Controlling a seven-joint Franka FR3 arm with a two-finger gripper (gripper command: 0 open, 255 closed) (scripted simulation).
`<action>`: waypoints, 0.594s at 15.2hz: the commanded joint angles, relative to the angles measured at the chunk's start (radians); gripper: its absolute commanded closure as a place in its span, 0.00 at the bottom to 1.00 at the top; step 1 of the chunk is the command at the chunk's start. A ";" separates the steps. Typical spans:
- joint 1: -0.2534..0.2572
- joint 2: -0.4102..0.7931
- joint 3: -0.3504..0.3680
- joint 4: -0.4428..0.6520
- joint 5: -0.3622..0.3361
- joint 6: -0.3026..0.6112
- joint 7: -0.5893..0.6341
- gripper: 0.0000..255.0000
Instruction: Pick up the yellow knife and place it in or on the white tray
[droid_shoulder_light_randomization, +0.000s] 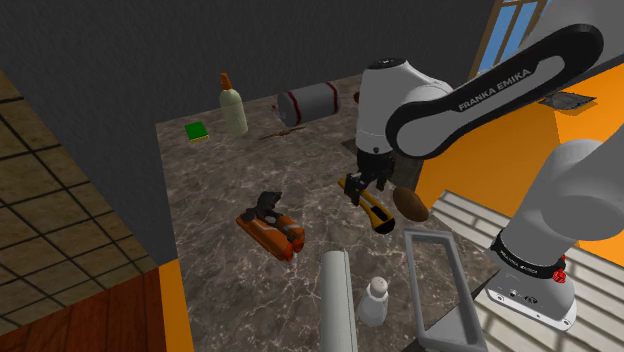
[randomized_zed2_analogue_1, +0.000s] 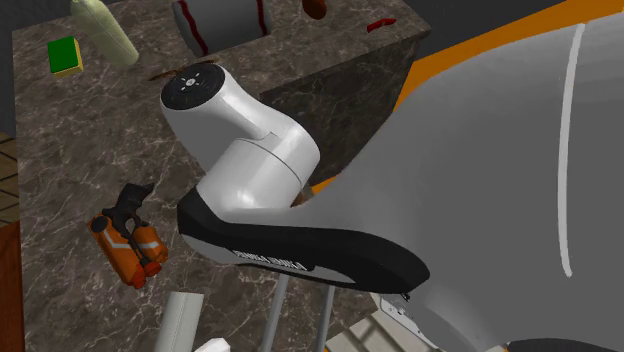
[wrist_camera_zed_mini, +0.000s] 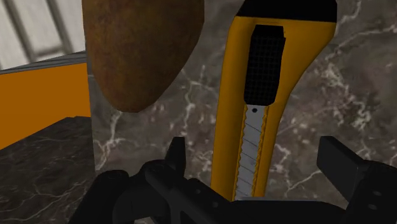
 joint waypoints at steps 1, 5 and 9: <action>-0.002 0.023 0.006 -0.013 -0.002 0.036 0.003 0.00; -0.004 0.041 0.010 -0.022 -0.004 0.064 0.006 0.00; -0.004 0.042 0.010 -0.022 -0.004 0.064 0.006 0.00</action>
